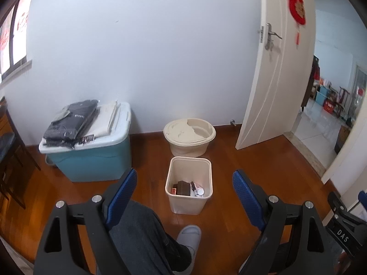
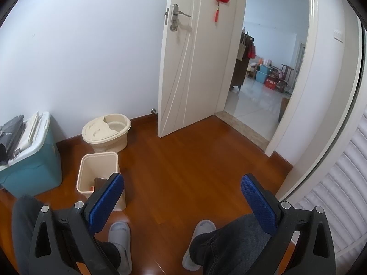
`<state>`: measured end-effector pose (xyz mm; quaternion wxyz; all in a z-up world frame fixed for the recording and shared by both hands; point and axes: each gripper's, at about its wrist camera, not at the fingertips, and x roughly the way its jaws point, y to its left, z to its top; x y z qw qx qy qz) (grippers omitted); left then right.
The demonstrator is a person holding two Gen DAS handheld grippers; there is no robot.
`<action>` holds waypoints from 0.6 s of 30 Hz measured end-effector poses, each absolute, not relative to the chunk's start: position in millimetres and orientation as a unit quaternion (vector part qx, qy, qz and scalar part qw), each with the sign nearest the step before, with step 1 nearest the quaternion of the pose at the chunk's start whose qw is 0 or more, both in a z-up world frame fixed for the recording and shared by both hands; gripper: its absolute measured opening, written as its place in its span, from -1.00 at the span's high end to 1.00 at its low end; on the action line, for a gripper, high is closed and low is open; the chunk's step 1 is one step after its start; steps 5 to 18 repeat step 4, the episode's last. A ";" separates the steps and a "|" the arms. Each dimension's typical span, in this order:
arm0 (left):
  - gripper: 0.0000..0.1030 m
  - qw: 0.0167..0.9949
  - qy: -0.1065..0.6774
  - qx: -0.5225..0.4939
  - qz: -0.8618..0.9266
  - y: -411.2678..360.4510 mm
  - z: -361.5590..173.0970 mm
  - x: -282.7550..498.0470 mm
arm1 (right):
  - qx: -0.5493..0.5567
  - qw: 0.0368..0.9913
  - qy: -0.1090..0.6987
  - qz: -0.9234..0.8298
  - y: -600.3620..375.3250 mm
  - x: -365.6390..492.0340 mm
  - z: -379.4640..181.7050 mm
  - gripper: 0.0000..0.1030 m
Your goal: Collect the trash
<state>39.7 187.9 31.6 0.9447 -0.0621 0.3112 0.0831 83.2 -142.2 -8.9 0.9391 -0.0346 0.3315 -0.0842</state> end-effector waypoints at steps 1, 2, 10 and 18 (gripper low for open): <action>-0.67 0.945 0.313 -0.048 0.079 183.5 31.3 40.1 | -0.034 0.939 0.332 -0.083 -142.3 83.1 -9.0 -0.99; -0.67 0.945 0.317 -0.034 0.074 178.7 30.1 40.9 | -0.034 0.939 0.332 -0.081 -144.0 83.1 -9.4 -0.99; -0.71 0.940 0.332 -0.024 0.076 173.4 26.7 43.5 | -0.036 0.939 0.333 -0.076 -146.4 85.7 -11.2 -0.99; -0.71 0.940 0.332 -0.024 0.076 173.4 26.7 43.5 | -0.036 0.939 0.333 -0.076 -146.4 85.7 -11.2 -0.99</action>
